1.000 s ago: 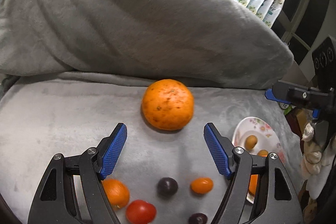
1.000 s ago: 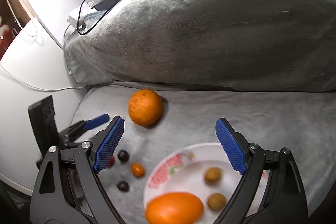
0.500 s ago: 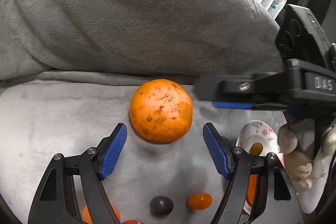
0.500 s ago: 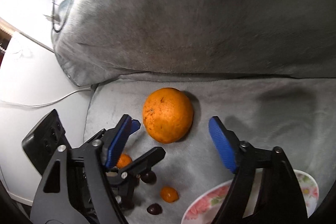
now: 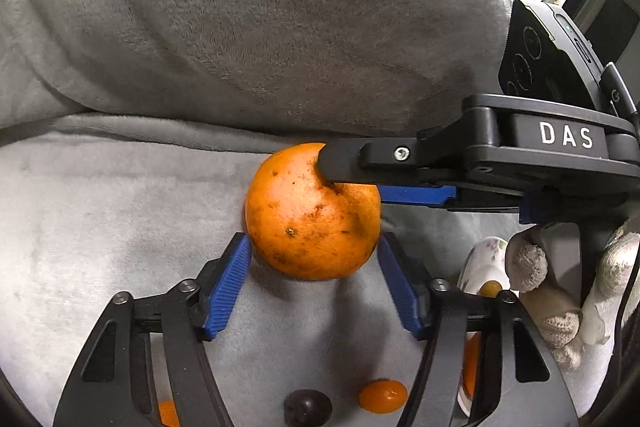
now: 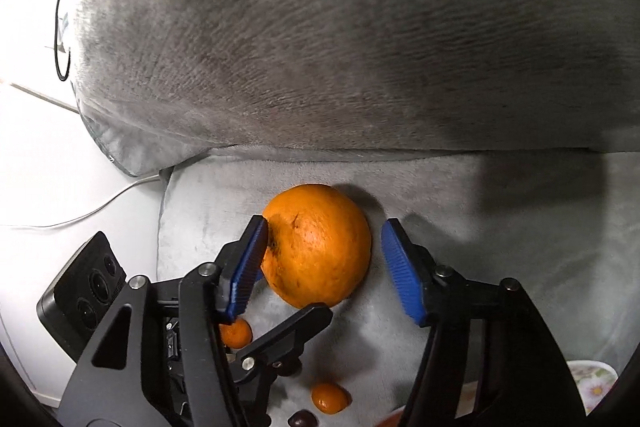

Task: Organize fruits
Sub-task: 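Move the right tool to the second large orange and close around it, then carry the large orange onto the white plate and open the right gripper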

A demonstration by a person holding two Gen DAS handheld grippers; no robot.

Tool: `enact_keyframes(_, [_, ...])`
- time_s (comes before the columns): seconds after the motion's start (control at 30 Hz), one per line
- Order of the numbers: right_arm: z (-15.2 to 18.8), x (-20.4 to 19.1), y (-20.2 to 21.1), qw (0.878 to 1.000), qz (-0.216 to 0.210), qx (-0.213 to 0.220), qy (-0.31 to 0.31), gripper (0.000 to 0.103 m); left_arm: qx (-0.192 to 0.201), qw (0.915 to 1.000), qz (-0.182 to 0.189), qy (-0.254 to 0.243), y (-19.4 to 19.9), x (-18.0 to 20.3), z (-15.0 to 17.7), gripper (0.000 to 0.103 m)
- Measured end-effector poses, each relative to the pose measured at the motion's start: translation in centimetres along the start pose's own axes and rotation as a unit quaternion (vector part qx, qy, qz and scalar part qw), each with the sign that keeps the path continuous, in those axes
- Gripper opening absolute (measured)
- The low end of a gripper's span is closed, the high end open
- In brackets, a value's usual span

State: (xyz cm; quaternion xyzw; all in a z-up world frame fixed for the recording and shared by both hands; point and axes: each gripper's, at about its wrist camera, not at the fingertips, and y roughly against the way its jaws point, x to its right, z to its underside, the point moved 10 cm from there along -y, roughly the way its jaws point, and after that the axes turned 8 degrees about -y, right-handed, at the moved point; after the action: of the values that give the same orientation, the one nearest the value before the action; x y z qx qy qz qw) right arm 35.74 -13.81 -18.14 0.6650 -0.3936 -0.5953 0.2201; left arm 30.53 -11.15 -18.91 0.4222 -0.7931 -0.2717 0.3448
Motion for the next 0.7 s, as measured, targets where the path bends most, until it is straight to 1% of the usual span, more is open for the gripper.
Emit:
enact_keyframes(0.07, [0.1, -0.3, -0.2, 1.0, -0.004, -0.003, 0.0, 0.057, 0.002, 1.0, -0.002, -0.001, 0.1, -0.1, -0.1, 0.064])
enact_keyframes(0.4, [0.6, -1.2, -0.3, 1.0, -0.008, 0.001, 0.007, 0.056, 0.008, 0.9998, -0.016, -0.011, 0.6, 1.0, -0.1, 0.063])
enact_keyframes(0.53, [0.8, -1.4, 0.2, 1.0, -0.01, 0.007, 0.009, 0.056, 0.013, 0.9997, -0.017, -0.016, 1.3, 1.5, -0.2, 0.063])
enact_keyframes(0.7, [1.3, -1.8, 2.0, 1.0, -0.014, 0.018, 0.018, 0.056, 0.024, 0.9992, -0.017, -0.027, 2.8, 2.5, -0.3, 0.063])
